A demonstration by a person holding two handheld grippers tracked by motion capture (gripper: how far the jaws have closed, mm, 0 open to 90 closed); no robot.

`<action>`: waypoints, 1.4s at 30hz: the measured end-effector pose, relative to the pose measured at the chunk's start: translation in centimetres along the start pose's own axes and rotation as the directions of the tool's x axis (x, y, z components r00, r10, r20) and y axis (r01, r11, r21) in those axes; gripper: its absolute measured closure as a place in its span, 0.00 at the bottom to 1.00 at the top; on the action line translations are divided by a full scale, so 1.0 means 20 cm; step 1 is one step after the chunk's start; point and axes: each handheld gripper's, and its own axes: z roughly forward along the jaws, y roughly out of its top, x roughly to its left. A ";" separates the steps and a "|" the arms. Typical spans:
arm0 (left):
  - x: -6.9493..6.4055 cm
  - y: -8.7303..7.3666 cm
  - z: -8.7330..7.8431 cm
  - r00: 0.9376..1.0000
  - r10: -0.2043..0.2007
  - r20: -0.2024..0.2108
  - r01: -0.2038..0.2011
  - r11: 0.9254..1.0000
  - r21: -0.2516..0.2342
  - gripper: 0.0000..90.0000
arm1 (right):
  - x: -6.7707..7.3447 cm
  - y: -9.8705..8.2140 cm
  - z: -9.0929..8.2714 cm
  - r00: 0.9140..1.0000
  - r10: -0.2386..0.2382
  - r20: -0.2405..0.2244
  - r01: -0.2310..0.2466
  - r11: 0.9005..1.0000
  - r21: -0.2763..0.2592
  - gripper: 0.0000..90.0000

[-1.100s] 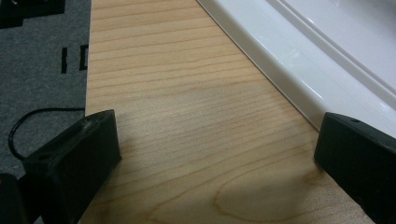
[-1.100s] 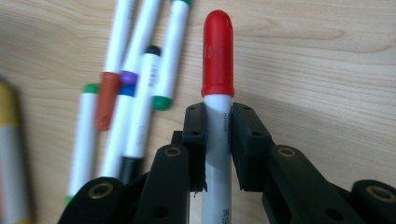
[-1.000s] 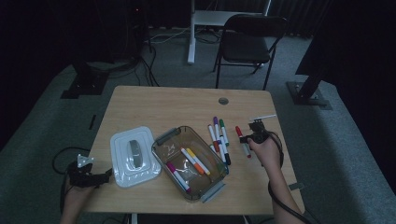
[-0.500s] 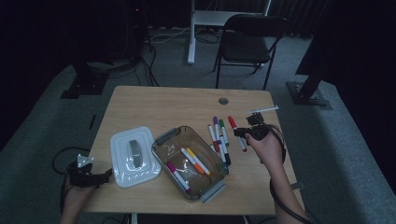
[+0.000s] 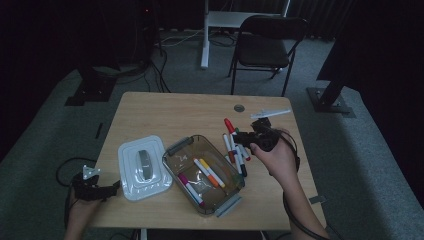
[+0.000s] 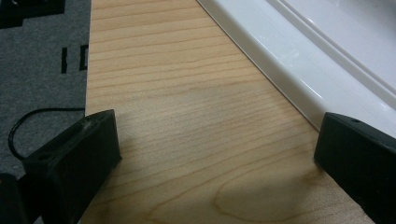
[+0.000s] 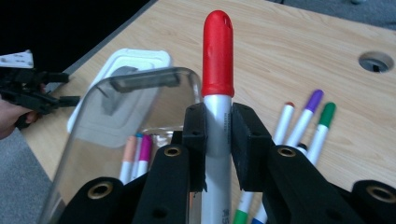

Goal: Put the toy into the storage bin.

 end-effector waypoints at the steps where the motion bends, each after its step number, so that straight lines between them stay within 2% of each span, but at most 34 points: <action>1: 0.00 0.00 0.00 1.000 0.000 0.000 0.000 1.000 0.000 0.01 | 0.02 0.01 0.00 1.000 -0.014 0.000 0.014 1.000 0.006 0.85; 7: 0.00 0.00 0.00 1.000 0.000 0.000 0.000 1.000 0.000 0.01 | 0.13 0.04 0.06 0.997 -0.055 -0.055 0.056 0.998 0.028 0.85; 14: 0.00 0.00 0.00 1.000 0.000 0.000 0.000 1.000 0.000 0.01 | 0.23 0.03 0.22 0.990 -0.075 -0.123 0.087 0.991 0.098 0.85; 18: 0.00 0.00 0.00 1.000 0.000 0.000 0.000 1.000 0.000 0.01 | 0.30 0.00 0.32 0.984 -0.091 -0.154 0.113 0.983 0.142 0.85; 22: 0.00 0.00 0.00 1.000 -0.001 0.000 0.001 1.000 -0.002 0.01 | 0.35 -0.03 0.43 0.978 -0.100 -0.181 0.136 0.971 0.198 0.85; 26: 0.00 0.00 0.00 1.000 0.000 0.000 0.000 1.000 0.000 0.01 | 0.38 -0.06 0.53 0.977 -0.100 -0.190 0.147 0.956 0.254 0.85; 31: 0.00 0.00 0.00 1.000 0.000 0.000 0.000 1.000 -0.002 0.01 | 0.39 -0.09 0.62 0.977 -0.090 -0.191 0.146 0.942 0.303 0.85; 34: 0.00 0.00 0.00 1.000 0.000 -0.001 0.000 1.000 -0.001 0.01 | 0.40 -0.10 0.67 0.976 -0.090 -0.199 0.154 0.929 0.336 0.85; 35: 0.00 0.00 0.00 1.000 0.000 -0.001 0.000 1.000 -0.001 0.01 | 0.41 -0.11 0.69 0.976 -0.093 -0.199 0.160 0.922 0.353 0.85; 39: 0.00 0.00 0.00 1.000 0.000 0.000 0.000 1.000 -0.002 0.01 | 0.42 -0.13 0.74 0.976 -0.091 -0.199 0.161 0.913 0.374 0.85; 40: 0.00 0.00 0.00 1.000 0.000 -0.001 0.000 1.000 -0.001 0.01 | 0.42 -0.13 0.76 0.976 -0.086 -0.198 0.159 0.907 0.390 0.85; 42: 0.00 0.00 0.00 1.000 0.000 -0.001 0.000 1.000 -0.002 0.01 | 0.42 -0.15 0.78 0.976 -0.076 -0.203 0.154 0.902 0.403 0.85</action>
